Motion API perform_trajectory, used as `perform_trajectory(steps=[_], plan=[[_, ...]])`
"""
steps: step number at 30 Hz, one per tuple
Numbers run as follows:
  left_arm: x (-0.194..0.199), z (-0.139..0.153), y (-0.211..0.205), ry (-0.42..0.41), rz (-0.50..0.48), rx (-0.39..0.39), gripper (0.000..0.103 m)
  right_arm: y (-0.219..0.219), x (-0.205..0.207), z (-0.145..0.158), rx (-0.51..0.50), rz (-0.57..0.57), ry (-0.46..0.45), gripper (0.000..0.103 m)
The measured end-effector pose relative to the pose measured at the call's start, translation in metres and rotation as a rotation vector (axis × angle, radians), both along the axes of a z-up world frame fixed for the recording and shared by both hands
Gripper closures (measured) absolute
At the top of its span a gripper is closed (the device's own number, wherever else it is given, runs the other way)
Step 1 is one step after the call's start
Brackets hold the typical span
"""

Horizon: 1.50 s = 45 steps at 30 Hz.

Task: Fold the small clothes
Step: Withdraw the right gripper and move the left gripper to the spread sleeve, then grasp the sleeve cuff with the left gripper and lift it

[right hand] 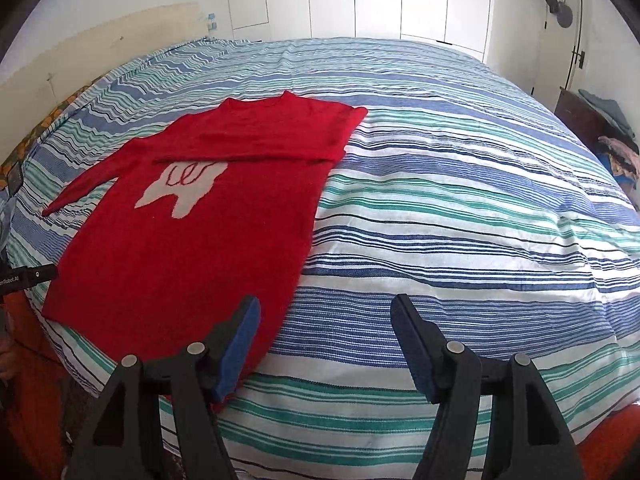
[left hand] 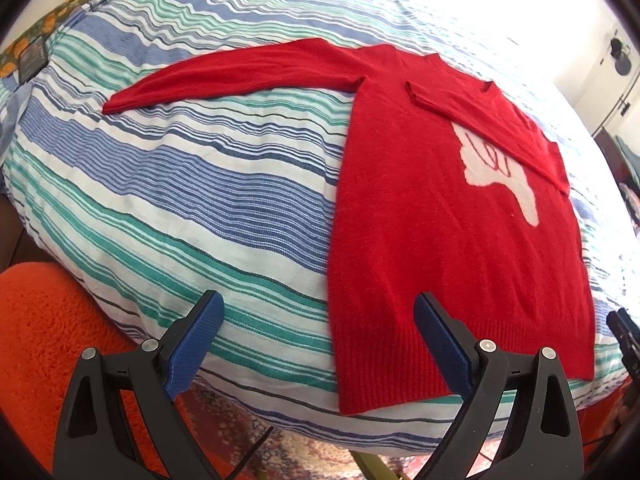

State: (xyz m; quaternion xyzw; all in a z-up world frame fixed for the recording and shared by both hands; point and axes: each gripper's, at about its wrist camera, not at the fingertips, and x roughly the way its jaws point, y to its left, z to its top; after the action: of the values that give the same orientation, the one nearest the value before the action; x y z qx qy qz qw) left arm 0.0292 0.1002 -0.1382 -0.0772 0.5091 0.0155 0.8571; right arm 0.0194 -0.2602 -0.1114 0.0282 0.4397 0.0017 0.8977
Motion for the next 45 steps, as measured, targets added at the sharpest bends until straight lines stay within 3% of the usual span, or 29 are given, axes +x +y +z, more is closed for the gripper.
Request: perform_trajectory(steps=[19,23,29,34,40,41,42,44,45], plan=[[0.003,0.002,0.0,0.015,-0.002,-0.009,0.007,0.004,-0.004,-0.001,-0.013,0.009,-0.01,0.036],[0.016,0.019,0.045,-0.016,0.098,-0.172,0.007,0.002,-0.004,0.002,-0.013,-0.001,-0.017,0.036],[0.073,0.011,0.17,-0.042,0.388,-0.392,0.009,0.0,-0.002,0.0,-0.013,-0.007,-0.008,0.036],[0.121,-0.016,0.242,0.002,0.532,-0.456,0.022,0.002,0.001,-0.002,-0.02,0.001,0.0,0.036],[0.153,-0.034,0.275,-0.015,0.623,-0.51,0.043,0.006,0.003,-0.008,-0.034,0.011,0.032,0.035],[0.156,-0.036,0.278,-0.019,0.641,-0.515,0.054,0.006,0.004,-0.009,-0.036,0.012,0.035,0.036],[0.159,-0.038,0.281,-0.023,0.659,-0.515,0.071,0.006,0.004,-0.009,-0.037,0.013,0.038,0.036],[0.162,-0.036,0.283,-0.025,0.674,-0.463,0.097,0.007,0.006,-0.011,-0.04,0.015,0.043,0.036],[0.162,-0.031,0.282,-0.037,0.676,-0.434,0.097,0.007,0.006,-0.012,-0.04,0.015,0.046,0.035]])
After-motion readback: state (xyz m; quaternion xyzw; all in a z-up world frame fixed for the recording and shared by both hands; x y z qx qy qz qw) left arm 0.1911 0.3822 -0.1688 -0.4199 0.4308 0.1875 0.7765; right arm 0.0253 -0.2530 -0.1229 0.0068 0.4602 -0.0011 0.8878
